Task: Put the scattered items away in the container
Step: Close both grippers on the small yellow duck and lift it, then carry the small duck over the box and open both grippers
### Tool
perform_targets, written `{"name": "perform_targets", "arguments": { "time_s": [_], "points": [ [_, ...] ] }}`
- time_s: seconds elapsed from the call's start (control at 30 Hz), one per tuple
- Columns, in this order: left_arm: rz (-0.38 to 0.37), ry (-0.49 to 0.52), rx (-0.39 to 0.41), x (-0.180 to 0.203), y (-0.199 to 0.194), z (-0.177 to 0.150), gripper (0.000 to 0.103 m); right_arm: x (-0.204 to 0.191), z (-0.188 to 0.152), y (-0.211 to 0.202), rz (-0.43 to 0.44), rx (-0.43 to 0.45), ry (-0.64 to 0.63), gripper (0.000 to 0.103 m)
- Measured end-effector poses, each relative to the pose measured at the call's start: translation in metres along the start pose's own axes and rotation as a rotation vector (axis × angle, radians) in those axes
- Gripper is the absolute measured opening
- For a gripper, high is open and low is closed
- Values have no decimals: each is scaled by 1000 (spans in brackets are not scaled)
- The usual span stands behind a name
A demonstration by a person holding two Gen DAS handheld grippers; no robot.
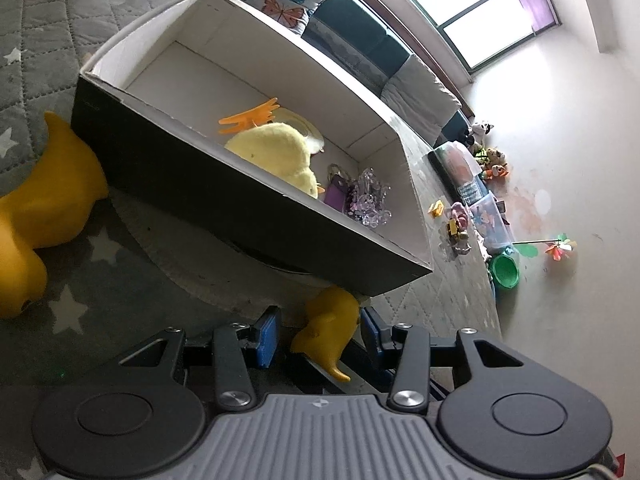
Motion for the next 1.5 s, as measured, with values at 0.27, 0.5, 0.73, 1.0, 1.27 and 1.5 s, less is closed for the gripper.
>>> {"name": "perform_targets", "arguments": {
  "time_s": [0.27, 0.5, 0.73, 1.0, 1.27, 1.5],
  "points": [
    [3, 21, -27, 7, 11, -2, 46, 2, -2, 3, 0, 5, 40, 52],
    [1, 25, -29, 9, 12, -2, 46, 4, -1, 5, -3, 16, 62, 50],
    [-3, 30, -25, 12, 11, -4, 46, -1, 0, -3, 5, 28, 36, 49],
    [-13, 40, -8, 18, -4, -4, 46, -12, 5, -17, 21, 54, -7, 49],
    [-35, 87, 58, 45, -36, 12, 46, -28, 32, -44, 40, 131, -85, 49],
    [-31, 165, 135, 76, -44, 53, 46, -23, 80, -43, 24, 195, -142, 49]
  ]
}}
Point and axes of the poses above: each gripper's, at about its wrist camera, not at the fingertips, and y roughly the way its jaws point, x to its right, z to its top, the point moved 4 cm from there along y, roughly the way its jaws point, and after that the axes turned 5 degrees about z, right-handed, at the moved point
